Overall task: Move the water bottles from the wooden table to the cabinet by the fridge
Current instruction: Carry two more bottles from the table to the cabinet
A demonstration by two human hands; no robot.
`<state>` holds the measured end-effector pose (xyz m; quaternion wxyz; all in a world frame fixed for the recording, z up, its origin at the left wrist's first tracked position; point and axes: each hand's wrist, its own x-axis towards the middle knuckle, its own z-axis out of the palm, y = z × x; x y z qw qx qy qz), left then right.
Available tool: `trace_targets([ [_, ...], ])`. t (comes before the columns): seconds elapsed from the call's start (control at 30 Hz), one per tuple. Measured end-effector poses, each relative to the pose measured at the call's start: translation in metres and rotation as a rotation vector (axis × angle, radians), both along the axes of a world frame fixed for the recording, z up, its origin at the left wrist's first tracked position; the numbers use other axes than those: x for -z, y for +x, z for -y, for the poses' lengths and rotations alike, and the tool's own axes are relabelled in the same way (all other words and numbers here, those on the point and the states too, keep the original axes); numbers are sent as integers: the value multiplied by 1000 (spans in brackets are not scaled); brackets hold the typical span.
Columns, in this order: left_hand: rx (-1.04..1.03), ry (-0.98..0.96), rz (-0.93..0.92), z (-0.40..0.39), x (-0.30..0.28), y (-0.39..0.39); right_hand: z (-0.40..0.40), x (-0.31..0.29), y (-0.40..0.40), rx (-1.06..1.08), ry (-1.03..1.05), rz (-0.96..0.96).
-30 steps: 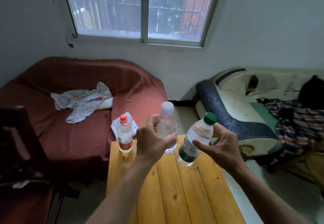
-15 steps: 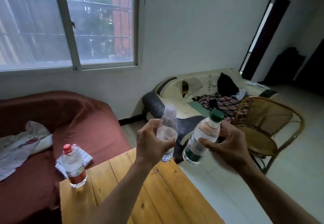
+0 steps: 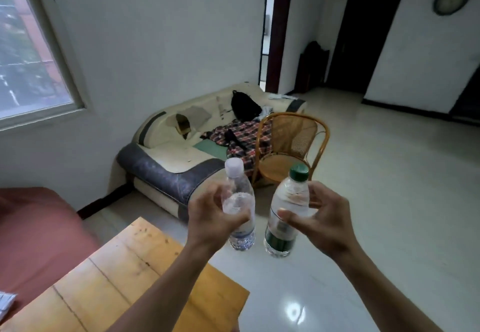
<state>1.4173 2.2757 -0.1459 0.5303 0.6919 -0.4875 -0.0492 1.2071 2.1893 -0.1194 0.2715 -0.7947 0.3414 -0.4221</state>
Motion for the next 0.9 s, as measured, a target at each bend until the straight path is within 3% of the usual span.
trace_targets([
  [0.2,220,11,46,42,-14,-55,-1,2,-66,187,17,2],
  [0.37,409,25,-29,65,-23,-82,-19,-3,-105,410,49,44],
  [0.9,910,91,-175,48,5,-123,-147,-5,-142,893,134,146],
])
